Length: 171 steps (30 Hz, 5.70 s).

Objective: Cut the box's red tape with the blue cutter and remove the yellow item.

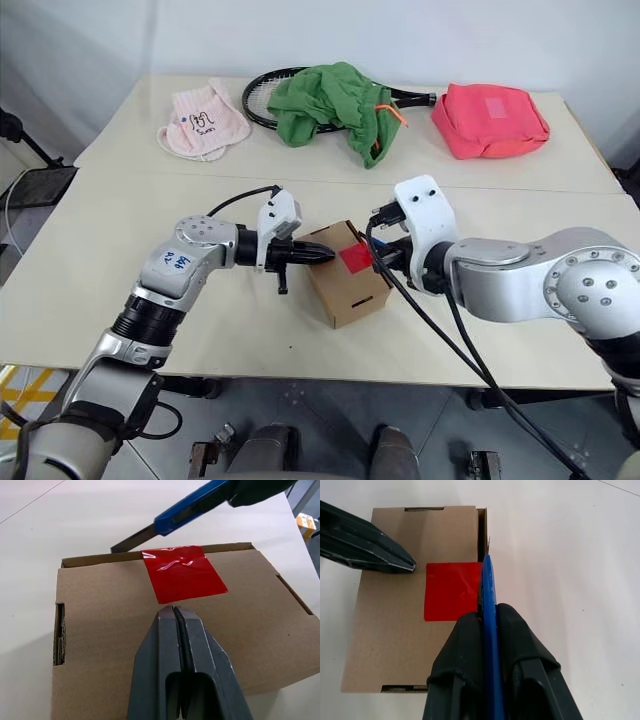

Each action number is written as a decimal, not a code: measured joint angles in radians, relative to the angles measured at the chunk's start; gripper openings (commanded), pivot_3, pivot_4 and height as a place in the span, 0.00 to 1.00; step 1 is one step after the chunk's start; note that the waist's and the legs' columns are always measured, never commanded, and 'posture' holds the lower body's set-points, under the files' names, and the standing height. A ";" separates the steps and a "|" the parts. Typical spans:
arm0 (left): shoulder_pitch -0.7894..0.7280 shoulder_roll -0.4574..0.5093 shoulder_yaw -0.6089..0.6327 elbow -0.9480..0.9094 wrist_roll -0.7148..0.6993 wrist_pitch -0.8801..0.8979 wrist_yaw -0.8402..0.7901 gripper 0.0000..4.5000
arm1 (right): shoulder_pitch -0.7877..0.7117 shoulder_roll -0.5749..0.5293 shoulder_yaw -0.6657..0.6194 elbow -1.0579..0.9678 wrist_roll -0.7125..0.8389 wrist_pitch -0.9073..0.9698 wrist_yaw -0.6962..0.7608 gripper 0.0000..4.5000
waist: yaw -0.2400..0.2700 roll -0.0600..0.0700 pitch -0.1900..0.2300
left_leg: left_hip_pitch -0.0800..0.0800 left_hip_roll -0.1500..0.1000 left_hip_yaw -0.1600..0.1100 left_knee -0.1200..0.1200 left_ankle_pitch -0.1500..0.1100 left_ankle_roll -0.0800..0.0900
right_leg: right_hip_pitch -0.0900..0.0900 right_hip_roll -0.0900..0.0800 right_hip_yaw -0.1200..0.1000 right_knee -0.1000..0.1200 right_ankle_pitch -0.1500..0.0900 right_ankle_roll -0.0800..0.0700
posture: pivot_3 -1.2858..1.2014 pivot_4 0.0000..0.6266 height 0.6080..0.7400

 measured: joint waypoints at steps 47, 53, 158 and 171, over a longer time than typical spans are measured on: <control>0.005 0.026 -0.009 -0.030 0.005 0.022 0.002 0.00 | 0.067 0.102 -0.076 0.002 -0.119 0.047 0.039 0.05 | -0.003 0.000 0.000 | 0.000 0.000 0.000 0.002 0.000 0.000 | 0.000 0.000 0.000 0.002 0.000 0.000 | 0.52 0.24 1.00; 0.005 0.027 -0.009 -0.031 0.005 0.025 0.002 0.00 | 0.037 0.099 -0.103 0.011 -0.149 0.048 0.049 0.05 | -0.002 0.000 0.000 | 0.000 0.000 0.000 0.002 0.000 0.000 | 0.000 0.000 0.001 0.002 0.000 0.000 | 0.52 0.24 1.00; 0.002 -0.085 -0.079 -0.034 0.018 0.060 0.091 0.00 | -0.480 -0.059 0.403 0.532 0.029 0.519 0.517 0.05 | 0.011 0.004 -0.002 | 0.000 0.000 0.000 0.009 -0.004 0.005 | 0.004 0.000 0.000 0.001 0.000 0.000 | 0.52 0.24 1.00; 0.009 -0.085 -0.078 -0.041 0.018 0.060 0.101 0.00 | -0.424 0.002 0.388 0.551 0.030 0.448 0.425 0.05 | 0.010 0.004 -0.003 | 0.001 0.000 0.000 0.009 -0.004 0.005 | 0.004 0.000 0.000 0.002 0.001 0.001 | 0.52 0.24 1.00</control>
